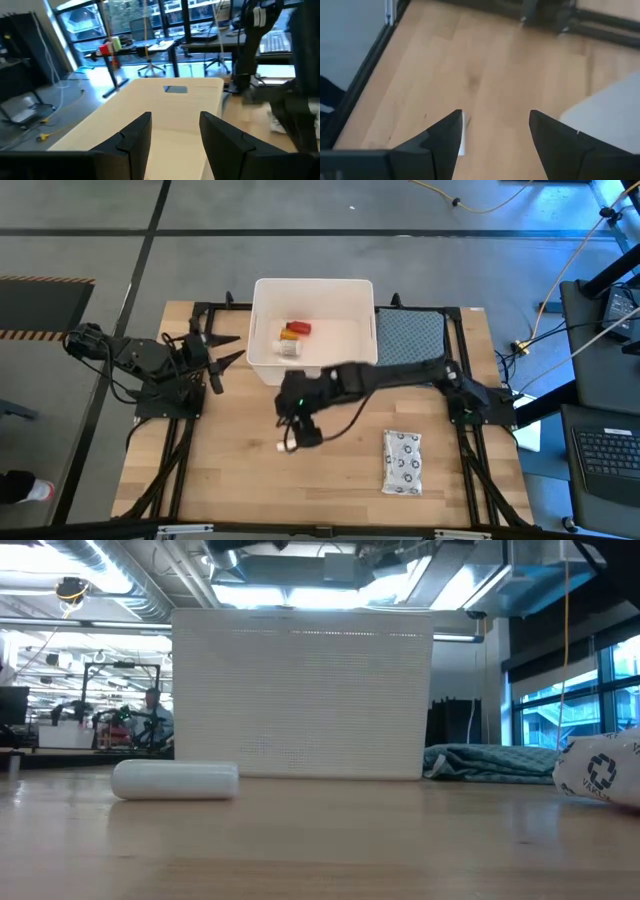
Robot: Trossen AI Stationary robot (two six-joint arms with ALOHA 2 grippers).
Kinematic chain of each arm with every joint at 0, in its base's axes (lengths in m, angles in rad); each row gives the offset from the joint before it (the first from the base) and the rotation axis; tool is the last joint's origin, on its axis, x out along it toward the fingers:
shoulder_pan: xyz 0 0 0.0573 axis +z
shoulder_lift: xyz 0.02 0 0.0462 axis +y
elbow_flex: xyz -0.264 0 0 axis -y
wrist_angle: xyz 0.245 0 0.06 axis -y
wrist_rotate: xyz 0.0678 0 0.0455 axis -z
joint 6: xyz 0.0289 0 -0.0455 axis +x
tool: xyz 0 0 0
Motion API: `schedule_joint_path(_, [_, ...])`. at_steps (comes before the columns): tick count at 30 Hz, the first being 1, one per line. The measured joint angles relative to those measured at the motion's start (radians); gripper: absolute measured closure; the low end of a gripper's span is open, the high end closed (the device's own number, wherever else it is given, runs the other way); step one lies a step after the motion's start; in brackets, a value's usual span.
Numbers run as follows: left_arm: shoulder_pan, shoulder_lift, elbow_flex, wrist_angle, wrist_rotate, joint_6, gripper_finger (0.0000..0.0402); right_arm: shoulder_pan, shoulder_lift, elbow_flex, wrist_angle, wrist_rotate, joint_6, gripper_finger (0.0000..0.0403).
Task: Pick & place medical supplies in basket/bin
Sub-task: Put the rolled white gauze into the white bin
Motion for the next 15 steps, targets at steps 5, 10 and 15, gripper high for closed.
schedule_joint_path(5, [0.000, 0.000, 0.000, 0.000, 0.051, -0.006, 0.0240, 0.029, 0.111, -0.001, -0.037, 0.008, 0.023, 0.0171])
schedule_joint_path(10, [0.000, 0.000, 0.000, 0.000, 0.062, -0.026, 0.0240, 0.050, 0.227, -0.001, -0.070, -0.017, 0.031, 0.0171])
schedule_joint_path(15, [0.000, 0.000, 0.000, 0.000, 0.062, -0.028, 0.0240, 0.059, 0.294, -0.002, -0.067, -0.027, 0.060, 0.0171])
